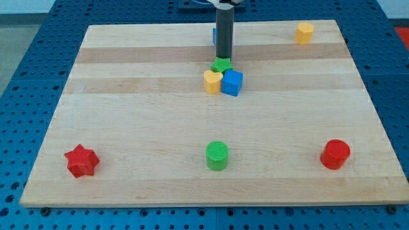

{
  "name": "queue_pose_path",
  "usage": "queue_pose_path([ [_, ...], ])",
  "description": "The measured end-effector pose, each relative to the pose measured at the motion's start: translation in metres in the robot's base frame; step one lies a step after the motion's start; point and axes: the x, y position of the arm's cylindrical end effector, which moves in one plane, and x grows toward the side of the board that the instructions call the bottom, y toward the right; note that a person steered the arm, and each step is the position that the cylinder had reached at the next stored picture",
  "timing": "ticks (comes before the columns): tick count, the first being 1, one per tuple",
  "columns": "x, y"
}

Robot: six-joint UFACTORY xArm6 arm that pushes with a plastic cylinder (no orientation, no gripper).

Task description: Move the triangle into the cube

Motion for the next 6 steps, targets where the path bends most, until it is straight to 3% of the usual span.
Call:
queue_pose_path([
  [3, -0.010, -0.087],
  [5, -0.081, -0.090],
  [6, -0.092, -0.059],
])
